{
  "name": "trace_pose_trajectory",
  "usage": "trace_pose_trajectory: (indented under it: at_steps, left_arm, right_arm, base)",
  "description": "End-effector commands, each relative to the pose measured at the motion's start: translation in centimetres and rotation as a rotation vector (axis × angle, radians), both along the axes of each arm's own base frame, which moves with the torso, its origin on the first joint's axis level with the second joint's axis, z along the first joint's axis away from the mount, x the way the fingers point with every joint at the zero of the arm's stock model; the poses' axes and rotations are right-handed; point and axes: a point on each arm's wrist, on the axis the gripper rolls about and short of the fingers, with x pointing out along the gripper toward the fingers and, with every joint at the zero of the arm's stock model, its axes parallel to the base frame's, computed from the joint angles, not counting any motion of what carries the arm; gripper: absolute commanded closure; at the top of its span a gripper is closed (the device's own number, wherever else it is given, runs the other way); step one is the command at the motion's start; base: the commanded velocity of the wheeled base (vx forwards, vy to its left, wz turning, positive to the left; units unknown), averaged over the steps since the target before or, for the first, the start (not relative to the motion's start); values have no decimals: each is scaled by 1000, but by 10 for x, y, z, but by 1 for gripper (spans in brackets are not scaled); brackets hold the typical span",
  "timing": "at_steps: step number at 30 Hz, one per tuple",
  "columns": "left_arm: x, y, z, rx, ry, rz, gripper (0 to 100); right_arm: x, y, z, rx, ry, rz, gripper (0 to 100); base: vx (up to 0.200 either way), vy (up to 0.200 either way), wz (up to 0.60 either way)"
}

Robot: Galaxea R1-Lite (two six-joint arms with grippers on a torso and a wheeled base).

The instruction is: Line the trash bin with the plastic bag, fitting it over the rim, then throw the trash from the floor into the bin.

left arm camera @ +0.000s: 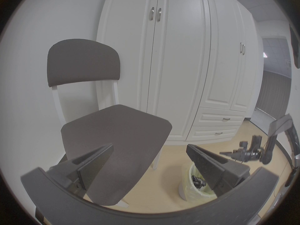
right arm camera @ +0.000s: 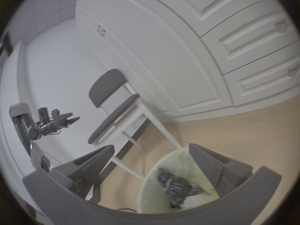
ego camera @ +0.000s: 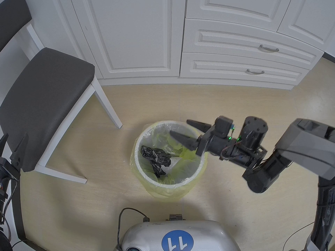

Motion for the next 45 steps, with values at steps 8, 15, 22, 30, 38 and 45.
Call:
trace_pose_trajectory:
  at_steps: [8, 15, 22, 30, 38, 45]
  left_arm:
    - [-21, -6, -14, 122, 100, 124, 0]
    - [-15, -15, 3, 147, 46, 4, 0]
    - [-7, -15, 26, 177, -22, 9, 0]
    - [-7, -15, 66, 173, -159, 15, 0]
    - [-12, -16, 120, 137, -202, 0, 0]
    - [-16, -16, 153, 139, -199, -4, 0]
  right_arm:
    - [2, -167, 128, 85, -172, -596, 0]
    - [-31, -212, 148, 3, -109, -1053, 0]
    - [-81, -192, 119, -75, 15, -1059, 0]
    - [-117, -193, 159, -144, -60, -1040, 0]
    - [-152, -195, 217, -125, -88, -1041, 0]
    - [-167, -197, 255, -54, -207, -1061, 0]
  base:
    - [0, 0, 0]
    - [0, 0, 0]
    - [0, 0, 0]
    - [0, 0, 0]
    - [0, 0, 0]
    - [0, 0, 0]
